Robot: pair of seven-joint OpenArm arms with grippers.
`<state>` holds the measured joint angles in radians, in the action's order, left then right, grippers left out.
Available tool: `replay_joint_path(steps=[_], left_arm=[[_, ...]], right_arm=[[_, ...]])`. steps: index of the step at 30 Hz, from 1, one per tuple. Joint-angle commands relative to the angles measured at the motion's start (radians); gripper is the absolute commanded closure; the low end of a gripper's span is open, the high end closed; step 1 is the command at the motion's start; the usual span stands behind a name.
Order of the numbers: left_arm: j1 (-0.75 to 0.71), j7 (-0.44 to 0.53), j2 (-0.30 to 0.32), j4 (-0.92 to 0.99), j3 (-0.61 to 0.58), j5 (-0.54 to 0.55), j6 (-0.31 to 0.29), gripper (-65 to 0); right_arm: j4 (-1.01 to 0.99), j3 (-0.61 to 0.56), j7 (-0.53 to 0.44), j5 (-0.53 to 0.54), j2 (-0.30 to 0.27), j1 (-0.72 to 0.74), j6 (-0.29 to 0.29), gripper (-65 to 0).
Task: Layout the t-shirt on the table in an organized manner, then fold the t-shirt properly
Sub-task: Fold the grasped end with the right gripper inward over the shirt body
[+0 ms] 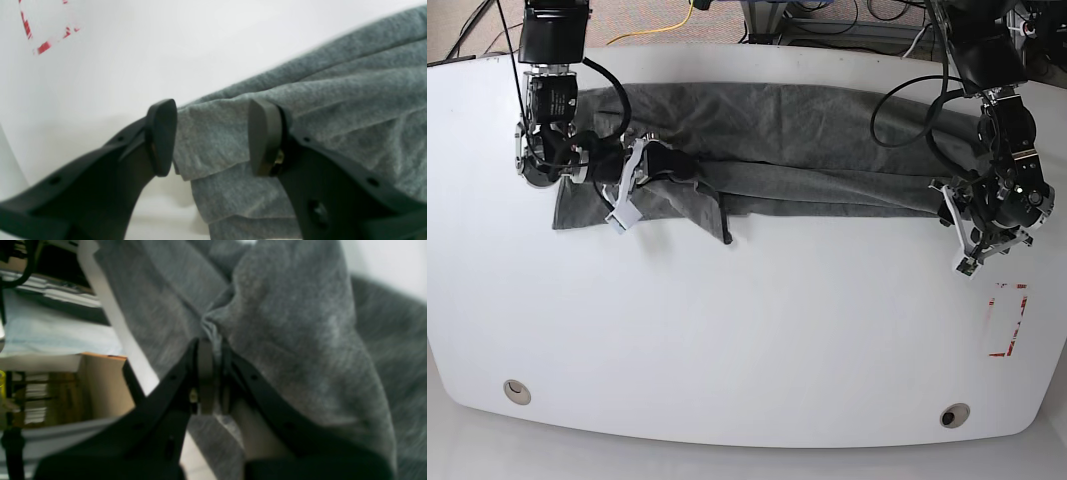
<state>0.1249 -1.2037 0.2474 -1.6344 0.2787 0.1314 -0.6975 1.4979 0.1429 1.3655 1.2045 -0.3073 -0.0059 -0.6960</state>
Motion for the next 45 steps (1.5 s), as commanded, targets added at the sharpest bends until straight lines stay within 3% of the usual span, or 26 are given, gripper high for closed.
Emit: replay_joint_path(steps=[1,13,27,34,37,39,43,45], left_arm=[[0.019,0.012,0.011,0.018,0.001,0.004,-0.001,-31.9],[0.020,0.014,0.010,0.092,0.001,0.006,-0.001,-31.8],[0.022,0.014,0.008,0.081,0.001,0.011,-0.001,-31.8],[0.022,0.014,0.008,0.081,0.001,0.011,-0.001,-31.8],[0.022,0.014,0.008,0.081,0.001,0.012,-0.001,-31.8],[0.022,0.014,0.008,0.081,0.001,0.012,-0.001,-31.8],[0.023,0.014,0.008,0.081,0.001,0.012,-0.001,-31.8],[0.023,0.014,0.008,0.079,0.001,0.014,-0.001,-31.8]], right_arm=[[0.019,0.007,-0.018,0.057,-0.028,0.004,-0.002,-1.1],[0.076,0.005,0.005,0.146,-0.088,-0.055,-0.002,-1.1],[0.185,0.001,0.031,0.168,-0.085,-0.144,-0.002,-1.3],[0.185,-0.091,0.031,0.162,-0.089,-0.153,-0.002,-2.4],[0.181,-0.098,0.031,0.160,-0.089,-0.161,-0.002,-11.1],[0.181,-0.096,0.031,0.163,-0.088,-0.176,-0.002,-20.6],[0.181,-0.075,0.031,0.170,-0.088,-0.190,-0.002,-49.8],[0.181,-0.061,0.031,0.170,-0.088,-0.200,-0.002,-59.8]])
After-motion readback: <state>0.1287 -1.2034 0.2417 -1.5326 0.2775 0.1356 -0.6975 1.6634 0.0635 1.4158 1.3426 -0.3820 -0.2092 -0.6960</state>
